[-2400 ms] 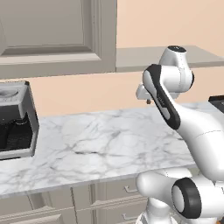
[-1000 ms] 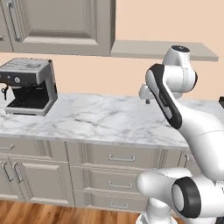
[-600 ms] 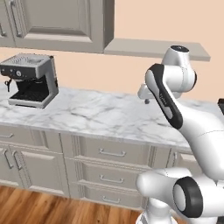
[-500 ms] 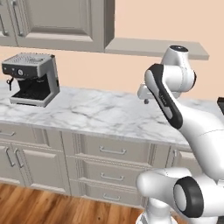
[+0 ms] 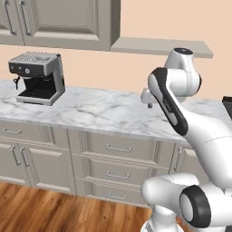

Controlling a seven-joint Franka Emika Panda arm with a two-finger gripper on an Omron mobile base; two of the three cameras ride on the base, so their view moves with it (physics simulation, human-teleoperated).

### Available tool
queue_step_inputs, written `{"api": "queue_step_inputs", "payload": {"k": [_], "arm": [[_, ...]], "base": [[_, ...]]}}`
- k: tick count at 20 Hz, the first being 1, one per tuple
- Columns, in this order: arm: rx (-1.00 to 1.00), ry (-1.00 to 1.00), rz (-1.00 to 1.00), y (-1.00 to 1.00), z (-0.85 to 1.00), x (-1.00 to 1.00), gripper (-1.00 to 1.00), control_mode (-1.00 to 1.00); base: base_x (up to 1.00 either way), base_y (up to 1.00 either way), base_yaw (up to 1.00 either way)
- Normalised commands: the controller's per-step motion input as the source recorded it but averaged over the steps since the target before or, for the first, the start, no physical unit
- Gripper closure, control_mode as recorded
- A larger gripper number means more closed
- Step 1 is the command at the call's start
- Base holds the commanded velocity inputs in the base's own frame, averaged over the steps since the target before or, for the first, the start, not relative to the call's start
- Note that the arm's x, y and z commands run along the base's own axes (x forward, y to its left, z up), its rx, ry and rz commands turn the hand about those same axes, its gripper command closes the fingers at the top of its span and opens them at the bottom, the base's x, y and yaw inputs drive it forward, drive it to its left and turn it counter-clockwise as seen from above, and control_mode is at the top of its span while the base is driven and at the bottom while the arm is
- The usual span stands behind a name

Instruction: Take a straw from the drawer in front and place it inside the glass cup on the dining counter.

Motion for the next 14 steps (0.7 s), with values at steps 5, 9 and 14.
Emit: {"api": "queue_step_inputs", "payload": {"k": [5, 9, 14], "arm": [[-0.13, 0.00, 0.00, 0.80, -0.15, -0.01, -1.00, -1.00], [-0.34, 0.00, -0.02, 1.00, -0.42, 0.00, -1.00, -1.00], [-0.50, 0.01, -0.05, 0.97, -0.84, 0.05, -1.00, -1.00]], "base": [[0.00, 0.00, 0.00], [0.00, 0.00, 0.00], [0.00, 0.00, 0.00]]}}
